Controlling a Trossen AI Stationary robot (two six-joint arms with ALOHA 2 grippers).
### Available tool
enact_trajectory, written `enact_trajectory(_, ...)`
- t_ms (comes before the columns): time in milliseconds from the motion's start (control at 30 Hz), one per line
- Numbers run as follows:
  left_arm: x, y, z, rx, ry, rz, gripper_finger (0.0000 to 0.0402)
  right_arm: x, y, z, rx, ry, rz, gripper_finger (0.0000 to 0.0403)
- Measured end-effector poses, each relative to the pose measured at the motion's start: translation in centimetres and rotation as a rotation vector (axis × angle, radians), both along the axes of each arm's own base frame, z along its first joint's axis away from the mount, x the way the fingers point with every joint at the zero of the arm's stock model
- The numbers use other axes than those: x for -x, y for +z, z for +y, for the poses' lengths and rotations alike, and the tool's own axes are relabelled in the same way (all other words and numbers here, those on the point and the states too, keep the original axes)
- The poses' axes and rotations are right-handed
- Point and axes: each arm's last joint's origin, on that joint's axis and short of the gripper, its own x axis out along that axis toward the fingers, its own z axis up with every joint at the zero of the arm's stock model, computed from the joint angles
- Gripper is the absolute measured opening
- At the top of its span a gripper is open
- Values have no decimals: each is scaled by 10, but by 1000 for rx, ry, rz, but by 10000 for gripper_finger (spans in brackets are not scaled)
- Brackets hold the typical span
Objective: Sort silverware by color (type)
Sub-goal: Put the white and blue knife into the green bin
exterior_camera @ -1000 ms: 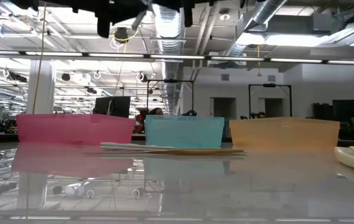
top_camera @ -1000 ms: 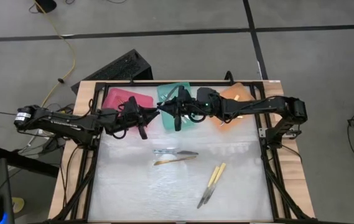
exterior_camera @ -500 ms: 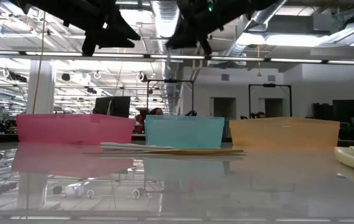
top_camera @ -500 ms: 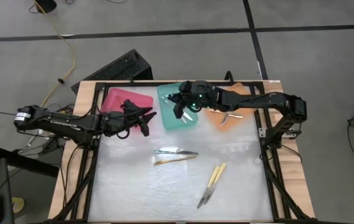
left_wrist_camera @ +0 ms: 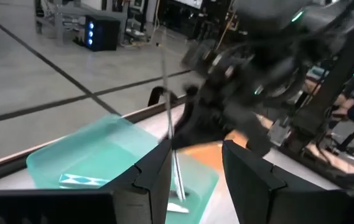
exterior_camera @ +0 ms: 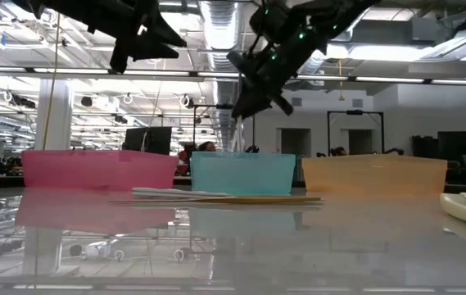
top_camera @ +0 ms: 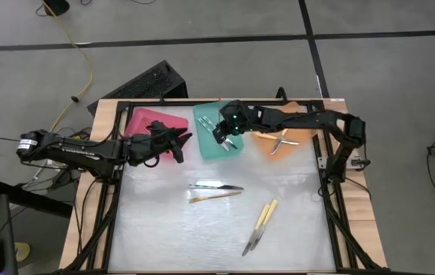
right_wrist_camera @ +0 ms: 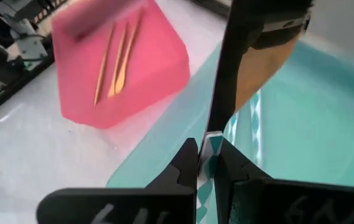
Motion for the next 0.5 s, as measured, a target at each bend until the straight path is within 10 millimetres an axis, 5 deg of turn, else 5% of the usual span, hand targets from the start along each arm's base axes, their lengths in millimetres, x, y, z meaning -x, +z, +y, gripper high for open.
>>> enact_trajectory(133, 3, 4, 0, -1, 0, -23, 126, -6, -2, -13, -120, 34, 11, 23)
enact_trajectory(500, 6, 8, 0, -21, -4, -27, 126, -42, -6, -38, -100, 116, 256, 23)
